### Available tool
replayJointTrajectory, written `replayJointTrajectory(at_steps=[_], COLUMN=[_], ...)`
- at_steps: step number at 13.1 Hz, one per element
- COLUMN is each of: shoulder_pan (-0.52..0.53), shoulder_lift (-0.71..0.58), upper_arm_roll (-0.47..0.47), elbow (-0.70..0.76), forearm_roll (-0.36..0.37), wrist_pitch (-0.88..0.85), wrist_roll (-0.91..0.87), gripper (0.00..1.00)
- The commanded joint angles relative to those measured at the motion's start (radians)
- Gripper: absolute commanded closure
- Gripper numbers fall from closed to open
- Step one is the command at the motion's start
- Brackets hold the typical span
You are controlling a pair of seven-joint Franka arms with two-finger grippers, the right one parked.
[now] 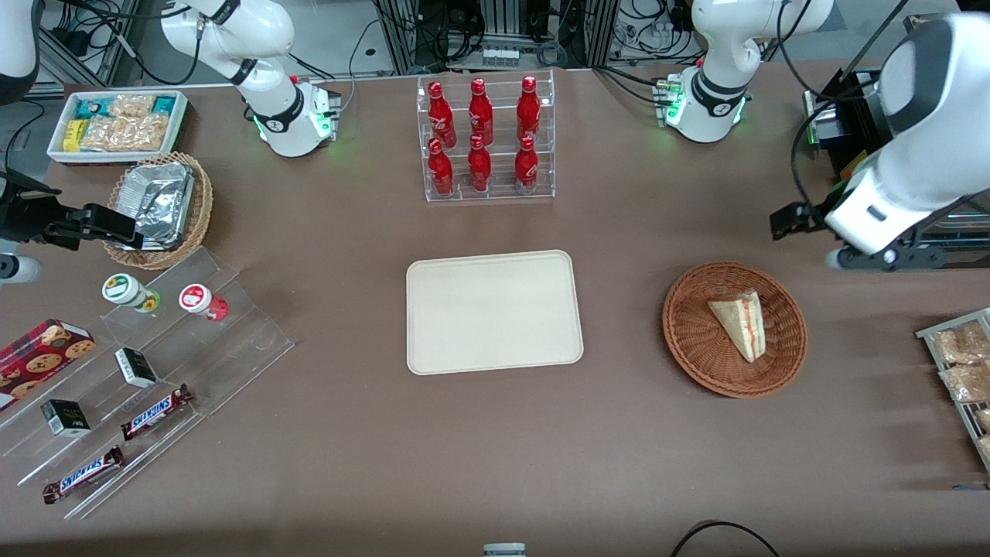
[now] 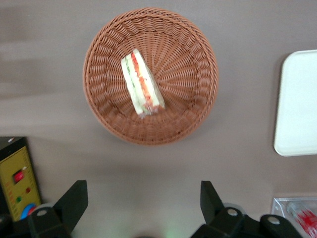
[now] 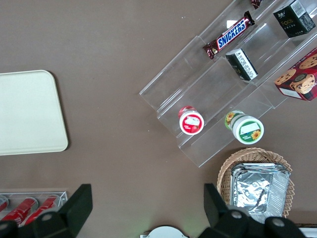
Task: Place sandwich from basket to tray
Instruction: 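Move the left gripper over the wicker basket above the sandwich, then lower the open left gripper around the wrapped sandwich and close it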
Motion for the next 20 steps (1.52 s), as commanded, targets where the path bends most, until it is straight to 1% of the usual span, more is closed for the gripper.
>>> replayJointTrajectory(at_steps=[1, 3, 7, 9, 11, 12, 15, 20], shoulder_pan=[0.003, 0.003, 0.003, 0.003, 0.003, 0.003, 0.001, -0.002], shoulder_lift=[0.001, 0.047, 0.140, 0.153, 0.165, 0.176, 0.202, 0.252], upper_arm_roll=[0.030, 0.039, 0.040, 0.042, 0.040, 0.040, 0.040, 0.039], elbow=[-0.125, -0.142, -0.152, -0.188, -0.230, -0.238, -0.259, -0.274], forearm_roll=[0.001, 0.001, 0.001, 0.001, 0.001, 0.001, 0.001, 0.001], wrist_pitch=[0.160, 0.230, 0.323, 0.392, 0.467, 0.498, 0.537, 0.577], wrist_roll=[0.008, -0.007, -0.128, -0.242, -0.393, -0.429, -0.460, -0.462], gripper=[0.00, 0.00, 0.00, 0.00, 0.00, 0.00, 0.00, 0.00])
